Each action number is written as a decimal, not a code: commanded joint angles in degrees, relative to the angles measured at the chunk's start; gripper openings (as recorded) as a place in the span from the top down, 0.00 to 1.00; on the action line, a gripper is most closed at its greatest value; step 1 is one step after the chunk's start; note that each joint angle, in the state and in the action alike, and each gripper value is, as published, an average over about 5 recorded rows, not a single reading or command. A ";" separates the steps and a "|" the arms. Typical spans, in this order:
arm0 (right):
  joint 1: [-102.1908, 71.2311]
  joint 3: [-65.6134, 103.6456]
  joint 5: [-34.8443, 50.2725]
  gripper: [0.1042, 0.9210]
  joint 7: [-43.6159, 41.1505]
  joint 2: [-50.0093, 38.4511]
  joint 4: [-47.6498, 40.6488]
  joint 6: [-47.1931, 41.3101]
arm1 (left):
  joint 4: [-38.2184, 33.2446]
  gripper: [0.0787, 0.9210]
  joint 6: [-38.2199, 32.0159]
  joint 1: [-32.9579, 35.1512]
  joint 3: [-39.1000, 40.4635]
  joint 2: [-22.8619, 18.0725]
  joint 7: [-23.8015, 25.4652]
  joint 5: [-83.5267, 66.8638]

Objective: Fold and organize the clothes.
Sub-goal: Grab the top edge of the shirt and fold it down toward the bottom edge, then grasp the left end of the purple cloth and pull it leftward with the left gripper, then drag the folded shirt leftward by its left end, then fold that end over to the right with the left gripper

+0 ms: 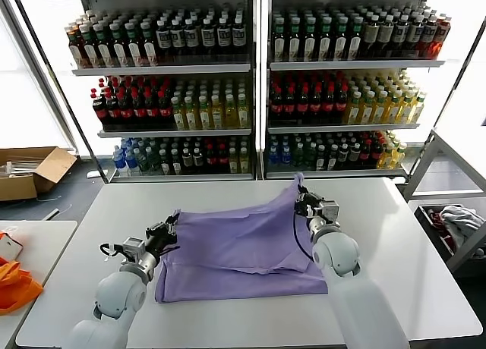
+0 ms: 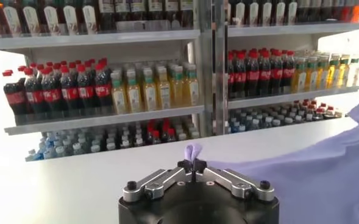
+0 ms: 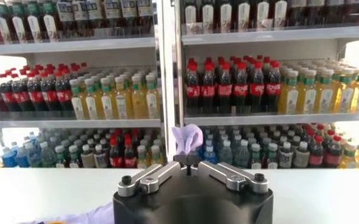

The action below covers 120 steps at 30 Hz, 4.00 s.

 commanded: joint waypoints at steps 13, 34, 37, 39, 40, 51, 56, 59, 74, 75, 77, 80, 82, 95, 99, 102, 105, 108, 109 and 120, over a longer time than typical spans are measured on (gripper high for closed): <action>-21.90 6.78 -11.03 1.00 1.53 3.19 13.48 2.54 | -7.86 0.99 -4.24 14.60 -1.51 -0.63 -0.96 4.97; -31.00 6.64 -14.01 1.00 2.39 3.46 17.26 3.34 | -8.82 0.99 -3.43 19.43 -1.94 -2.65 -0.72 9.93; -30.96 5.96 -14.99 1.00 2.49 3.67 16.59 3.50 | -9.22 0.99 -3.54 19.47 -1.83 -2.80 -0.87 10.61; -30.96 5.54 -15.43 1.00 2.61 3.82 16.12 3.55 | -9.49 0.98 -3.73 19.41 -1.80 -2.92 -0.92 11.10; -30.96 5.34 -15.62 1.00 2.70 3.91 15.86 3.54 | -9.66 0.97 -3.82 19.35 -1.81 -2.97 -0.93 11.31; -31.03 6.69 -15.49 0.67 4.27 4.18 15.29 3.14 | -14.82 0.62 -2.40 19.52 -2.36 -3.37 -2.23 11.78; -31.88 7.97 -12.70 0.49 4.24 3.04 19.61 3.42 | -15.51 0.45 -1.37 20.33 -2.87 -4.94 -3.61 11.78; -32.09 8.17 -10.61 0.39 4.05 1.98 22.07 4.05 | -15.13 0.35 -0.44 20.56 -3.30 -6.64 -4.93 11.30; -30.87 8.03 -8.67 0.12 3.71 -0.08 25.81 4.69 | -12.47 0.12 3.15 20.58 -4.94 -10.47 -8.21 4.88; -30.77 8.05 -8.61 0.12 3.70 -0.11 25.85 4.70 | -12.35 0.12 3.34 20.63 -5.05 -10.42 -8.24 4.42; -30.48 8.11 -8.51 0.12 3.68 -0.13 25.90 4.72 | -12.12 0.12 3.69 20.97 -5.08 -10.32 -8.06 3.96; -30.20 8.08 -8.44 0.12 3.66 -0.16 25.94 4.69 | -11.95 0.13 4.05 21.75 -4.94 -10.27 -7.36 3.96; -30.20 7.98 -8.45 0.12 3.63 -0.16 25.99 4.69 | -11.95 0.16 4.28 22.18 -4.88 -10.30 -6.83 3.95; -29.83 8.51 -8.13 0.12 3.78 -0.09 26.30 4.66 | -11.71 0.60 3.73 22.77 -4.98 -10.26 -6.19 4.98; -29.99 8.59 -8.21 0.12 3.77 -0.21 26.17 4.75 | -12.25 0.75 2.57 22.36 -6.57 -9.70 -6.45 5.77; -29.73 8.68 -8.16 0.12 3.78 -0.31 26.08 4.72 | -12.90 0.85 1.88 21.62 -9.01 -8.50 -6.57 6.27; -29.33 8.71 -8.05 0.12 3.79 -0.46 25.75 4.70 | -14.05 0.93 1.66 20.52 -13.28 -6.41 -6.37 6.43; -28.88 8.53 -7.88 0.12 3.80 -0.64 25.53 4.64 | -15.09 0.96 1.59 19.73 -19.88 -2.55 -5.53 6.32; -28.65 8.46 -7.81 0.12 3.81 -0.65 25.47 4.59 | -15.12 0.96 1.48 19.56 -22.56 -0.73 -5.13 6.26; -26.71 7.71 -7.34 0.12 4.11 -0.34 24.91 3.95 | -10.95 0.96 -0.41 19.25 -35.49 13.41 -2.01 9.15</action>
